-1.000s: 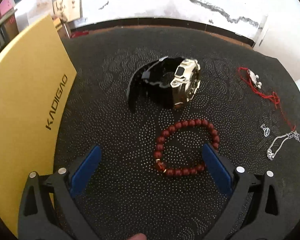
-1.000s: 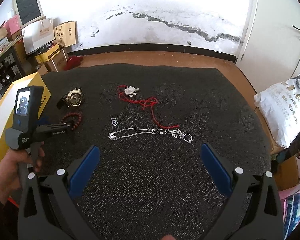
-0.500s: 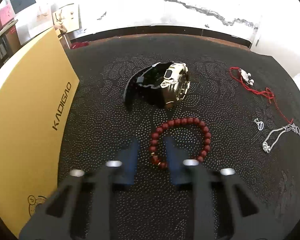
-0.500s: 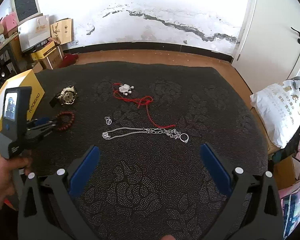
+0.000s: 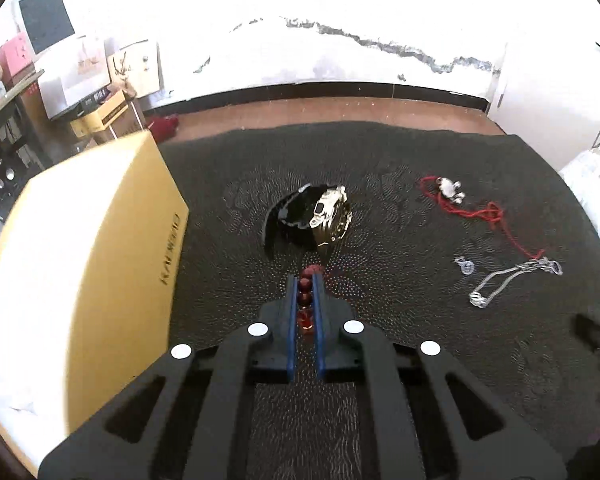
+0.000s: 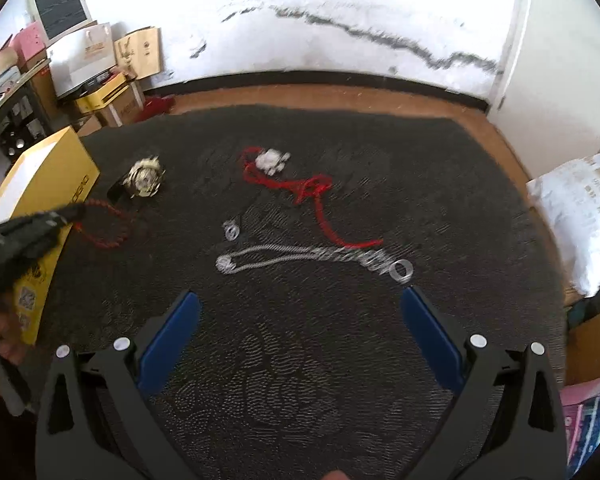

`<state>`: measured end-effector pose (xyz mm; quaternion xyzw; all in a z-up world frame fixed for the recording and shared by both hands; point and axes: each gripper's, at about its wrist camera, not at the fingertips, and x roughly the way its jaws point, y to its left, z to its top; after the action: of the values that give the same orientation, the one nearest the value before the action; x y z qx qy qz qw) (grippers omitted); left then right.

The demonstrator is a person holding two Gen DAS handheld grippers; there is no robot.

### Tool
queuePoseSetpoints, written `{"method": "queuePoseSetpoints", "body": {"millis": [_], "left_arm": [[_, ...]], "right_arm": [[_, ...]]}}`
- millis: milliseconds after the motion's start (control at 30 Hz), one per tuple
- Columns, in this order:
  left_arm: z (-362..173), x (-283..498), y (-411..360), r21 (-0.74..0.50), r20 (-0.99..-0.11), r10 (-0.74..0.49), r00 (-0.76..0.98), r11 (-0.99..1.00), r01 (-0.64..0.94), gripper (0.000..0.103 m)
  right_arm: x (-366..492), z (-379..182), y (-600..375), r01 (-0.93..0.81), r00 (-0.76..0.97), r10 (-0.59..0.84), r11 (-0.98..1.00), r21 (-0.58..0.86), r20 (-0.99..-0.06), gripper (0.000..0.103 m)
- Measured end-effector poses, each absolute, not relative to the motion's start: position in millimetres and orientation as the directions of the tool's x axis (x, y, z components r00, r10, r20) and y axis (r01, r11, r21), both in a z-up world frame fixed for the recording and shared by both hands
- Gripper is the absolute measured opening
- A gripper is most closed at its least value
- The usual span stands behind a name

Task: Organize jewelry
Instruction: 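Lift bracelet with left tool while right tool grasps small silver ring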

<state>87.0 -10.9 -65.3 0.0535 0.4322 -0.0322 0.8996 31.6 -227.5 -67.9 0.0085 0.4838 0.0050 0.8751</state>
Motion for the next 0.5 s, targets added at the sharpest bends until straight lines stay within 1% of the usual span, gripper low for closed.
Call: {"method": "queuePoseSetpoints", "body": {"millis": [200, 333, 500], "left_arm": [[-48, 81, 0, 0.058, -0.781, -0.034, 0.624, 0.990, 0.127, 0.007], [-51, 81, 7, 0.025, -0.792, -0.057, 0.608, 0.992, 0.125, 0.007], [-56, 84, 13, 0.015, -0.797, -0.059, 0.601, 0.993, 0.118, 0.007]], "right_arm": [[49, -100, -205, -0.094, 0.487, 0.058, 0.996, 0.014, -0.872, 0.097], [72, -110, -181, -0.163, 0.482, 0.081, 0.987, 0.001, -0.873, 0.097], [102, -118, -160, -0.183, 0.485, 0.058, 0.982, -0.037, -0.873, 0.097]]}}
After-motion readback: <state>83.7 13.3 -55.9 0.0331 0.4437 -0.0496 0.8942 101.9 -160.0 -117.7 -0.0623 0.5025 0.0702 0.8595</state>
